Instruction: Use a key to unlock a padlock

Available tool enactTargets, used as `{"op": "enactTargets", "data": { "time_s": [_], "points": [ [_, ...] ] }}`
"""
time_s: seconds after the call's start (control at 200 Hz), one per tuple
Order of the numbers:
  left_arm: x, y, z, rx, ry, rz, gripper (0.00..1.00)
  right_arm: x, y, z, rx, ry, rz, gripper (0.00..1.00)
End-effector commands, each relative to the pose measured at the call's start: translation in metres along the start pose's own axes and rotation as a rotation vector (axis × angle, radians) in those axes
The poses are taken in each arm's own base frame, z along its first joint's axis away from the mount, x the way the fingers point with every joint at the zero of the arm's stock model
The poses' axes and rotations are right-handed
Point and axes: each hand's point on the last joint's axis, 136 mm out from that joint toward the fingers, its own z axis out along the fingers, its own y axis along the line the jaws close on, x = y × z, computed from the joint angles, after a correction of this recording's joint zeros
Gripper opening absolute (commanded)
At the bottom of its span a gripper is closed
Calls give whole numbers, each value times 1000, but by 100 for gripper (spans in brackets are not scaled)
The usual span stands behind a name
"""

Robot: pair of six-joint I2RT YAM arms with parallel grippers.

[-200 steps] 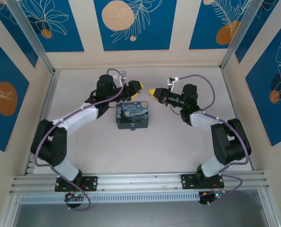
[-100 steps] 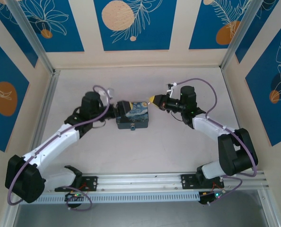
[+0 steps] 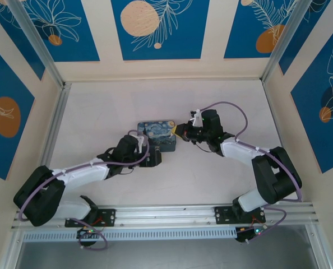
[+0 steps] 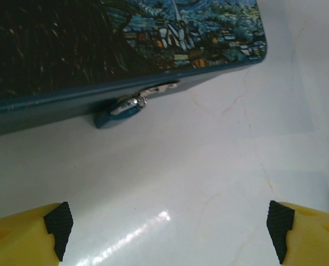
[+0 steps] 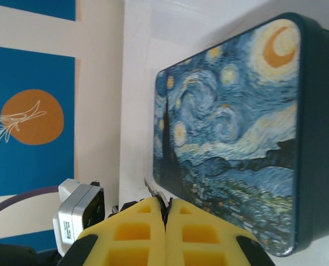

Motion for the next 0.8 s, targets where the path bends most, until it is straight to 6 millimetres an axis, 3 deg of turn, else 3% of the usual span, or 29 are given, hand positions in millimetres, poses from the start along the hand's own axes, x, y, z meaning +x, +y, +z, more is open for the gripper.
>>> {"op": "enactTargets", "data": {
  "time_s": [0.0,0.385,0.64,0.795],
  "points": [
    [-18,-1,8,-5,-109,86,90,-12,5,5,10,-24,8,0],
    [-22,-4,43,38,-102,131,84,-29,1,29,19,-3,32,0],
    [-27,2,62,31,-137,143,81,-37,-2,35,3,17,44,0],
    [-33,-10,72,81,-141,121,79,-41,-5,34,2,20,53,0]
  ]
}}
